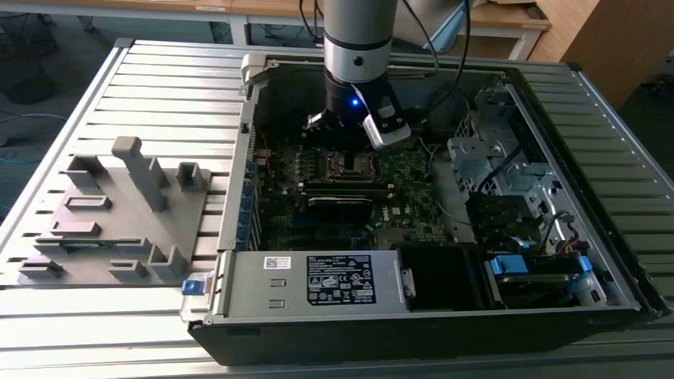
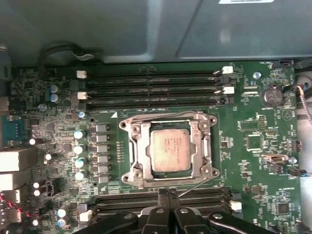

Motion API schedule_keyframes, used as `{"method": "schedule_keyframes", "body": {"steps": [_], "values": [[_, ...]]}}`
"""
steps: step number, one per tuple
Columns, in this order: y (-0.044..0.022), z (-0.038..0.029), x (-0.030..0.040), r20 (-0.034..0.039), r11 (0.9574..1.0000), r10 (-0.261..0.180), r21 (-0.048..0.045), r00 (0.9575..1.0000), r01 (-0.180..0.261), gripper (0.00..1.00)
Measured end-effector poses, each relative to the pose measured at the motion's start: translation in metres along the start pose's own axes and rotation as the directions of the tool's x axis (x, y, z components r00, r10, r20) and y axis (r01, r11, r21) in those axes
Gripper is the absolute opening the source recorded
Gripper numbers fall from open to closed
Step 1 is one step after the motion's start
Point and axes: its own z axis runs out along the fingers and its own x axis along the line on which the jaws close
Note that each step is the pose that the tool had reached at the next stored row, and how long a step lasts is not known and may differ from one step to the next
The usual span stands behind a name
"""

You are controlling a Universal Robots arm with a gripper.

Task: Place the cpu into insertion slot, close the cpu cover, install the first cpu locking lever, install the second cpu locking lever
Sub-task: 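Install the second cpu locking lever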

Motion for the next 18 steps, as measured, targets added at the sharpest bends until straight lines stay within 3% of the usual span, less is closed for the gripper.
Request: {"method": "schedule_keyframes", "body": {"steps": [7,18], "values": [[-0.0045,0.0006,0.0023,0.0,1.0,-0.002,0.0005,1.0,0.002,0.1],[-0.0047,0.0028,0.0024,-0.0001,1.0,-0.002,0.0006,1.0,0.002,0.1]]}}
